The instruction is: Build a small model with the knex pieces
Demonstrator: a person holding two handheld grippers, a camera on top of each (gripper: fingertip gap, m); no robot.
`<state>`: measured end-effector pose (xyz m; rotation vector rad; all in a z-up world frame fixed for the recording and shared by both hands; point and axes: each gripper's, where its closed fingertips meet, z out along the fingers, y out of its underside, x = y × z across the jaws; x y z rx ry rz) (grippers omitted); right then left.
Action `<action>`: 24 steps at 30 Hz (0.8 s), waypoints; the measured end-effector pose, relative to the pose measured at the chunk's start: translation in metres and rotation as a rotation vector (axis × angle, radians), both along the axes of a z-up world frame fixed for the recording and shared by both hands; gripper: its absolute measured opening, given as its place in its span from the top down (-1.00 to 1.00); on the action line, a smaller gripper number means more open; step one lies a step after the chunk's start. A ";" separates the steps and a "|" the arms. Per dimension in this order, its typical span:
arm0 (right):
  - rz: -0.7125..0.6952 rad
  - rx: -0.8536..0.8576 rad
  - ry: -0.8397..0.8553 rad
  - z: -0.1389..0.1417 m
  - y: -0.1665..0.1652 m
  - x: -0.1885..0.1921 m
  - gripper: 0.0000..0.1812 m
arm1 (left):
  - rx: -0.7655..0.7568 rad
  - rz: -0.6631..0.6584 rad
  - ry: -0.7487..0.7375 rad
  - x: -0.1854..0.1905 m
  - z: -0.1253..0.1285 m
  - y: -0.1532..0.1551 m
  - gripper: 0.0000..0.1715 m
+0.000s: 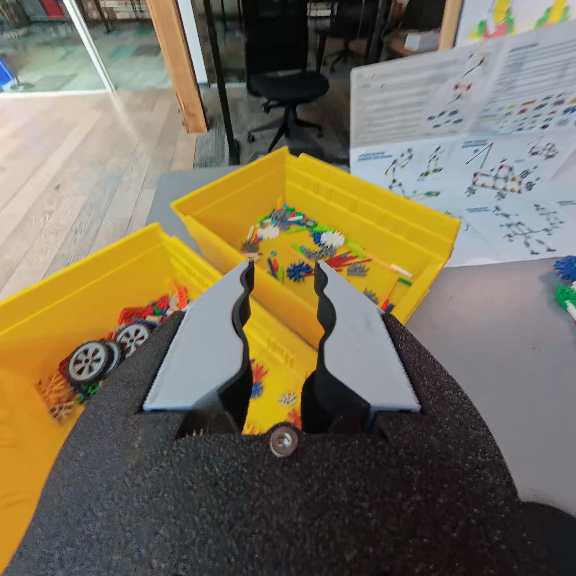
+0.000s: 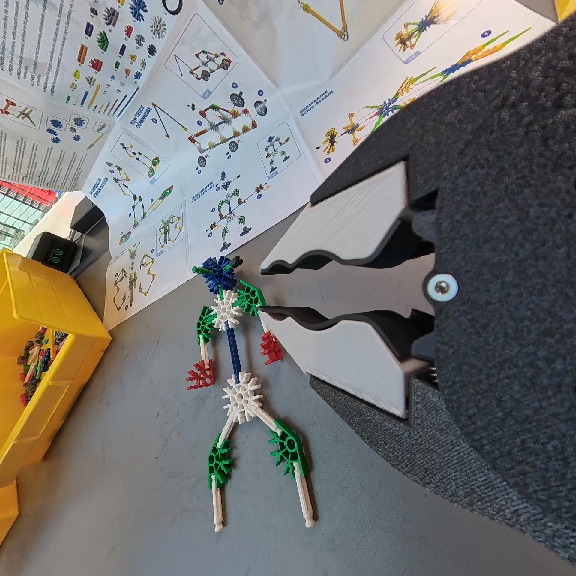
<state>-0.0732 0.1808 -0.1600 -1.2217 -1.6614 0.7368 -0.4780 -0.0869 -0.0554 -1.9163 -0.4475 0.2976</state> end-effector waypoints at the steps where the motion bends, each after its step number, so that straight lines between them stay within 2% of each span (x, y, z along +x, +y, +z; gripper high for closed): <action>1: -0.001 -0.002 -0.001 0.000 0.000 0.000 0.80 | -0.055 0.016 -0.026 -0.008 -0.014 -0.010 0.57; 6: -0.008 -0.004 -0.007 -0.001 0.001 -0.001 0.80 | -0.221 0.046 -0.113 -0.018 -0.072 -0.039 0.60; 11: -0.023 -0.013 0.000 0.000 0.004 -0.001 0.80 | -0.251 0.057 -0.101 -0.014 -0.093 -0.043 0.63; 13: -0.026 -0.017 0.003 0.001 0.004 -0.001 0.80 | -0.206 0.089 -0.065 -0.015 -0.087 -0.043 0.65; 14: -0.027 -0.020 0.005 0.001 0.005 -0.001 0.80 | -0.158 0.116 -0.027 -0.016 -0.076 -0.042 0.65; 16: -0.032 -0.024 0.005 0.001 0.006 -0.001 0.80 | -0.006 0.176 0.100 -0.010 -0.037 -0.039 0.65; 18: -0.036 -0.023 0.004 0.001 0.007 -0.001 0.80 | 0.138 0.149 0.213 0.016 0.004 -0.026 0.66; 19: -0.038 -0.023 0.004 0.001 0.007 -0.001 0.80 | 0.183 0.110 0.243 0.035 0.018 -0.014 0.66; 21: -0.053 -0.022 0.011 0.002 0.009 -0.001 0.80 | 0.222 -0.035 0.238 0.079 0.027 0.023 0.66; 24: -0.076 -0.059 0.063 0.011 0.013 -0.001 0.80 | 0.203 -0.339 0.092 0.158 0.006 0.089 0.65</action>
